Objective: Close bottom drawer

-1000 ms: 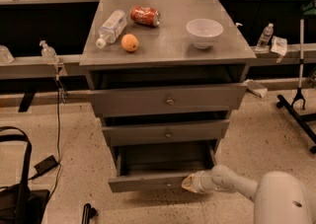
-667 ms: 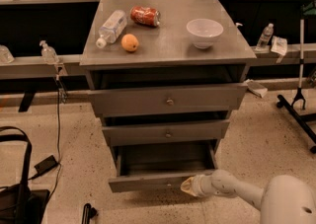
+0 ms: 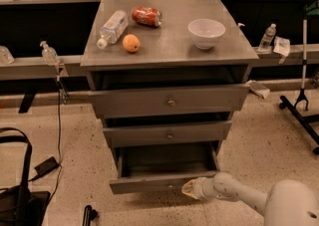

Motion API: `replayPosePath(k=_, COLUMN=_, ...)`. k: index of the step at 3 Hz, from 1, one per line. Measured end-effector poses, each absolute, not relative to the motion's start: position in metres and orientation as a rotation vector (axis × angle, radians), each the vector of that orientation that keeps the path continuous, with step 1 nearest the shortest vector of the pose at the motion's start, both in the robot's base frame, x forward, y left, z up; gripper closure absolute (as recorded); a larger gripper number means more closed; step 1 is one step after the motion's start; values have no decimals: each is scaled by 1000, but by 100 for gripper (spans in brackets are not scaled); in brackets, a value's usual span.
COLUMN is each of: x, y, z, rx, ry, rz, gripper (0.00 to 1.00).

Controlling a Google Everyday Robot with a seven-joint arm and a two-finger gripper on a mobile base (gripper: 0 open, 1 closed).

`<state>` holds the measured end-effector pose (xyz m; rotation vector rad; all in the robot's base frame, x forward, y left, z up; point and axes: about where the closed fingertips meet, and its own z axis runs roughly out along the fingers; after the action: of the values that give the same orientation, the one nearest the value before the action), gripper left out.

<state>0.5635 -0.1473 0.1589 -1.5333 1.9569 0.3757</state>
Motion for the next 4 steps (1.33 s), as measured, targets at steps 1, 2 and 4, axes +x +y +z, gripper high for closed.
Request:
replayPosePath(k=1, x=589, y=-156, z=153, rx=-1517, ry=1953, rz=335, gripper=100)
replayPosePath(k=2, x=607, y=-159, z=149, rx=-1496, ry=1945, rz=319, gripper=100)
replayPosePath(k=4, x=628, y=-161, z=148, rx=-1461, ry=1935, rz=309, gripper=100)
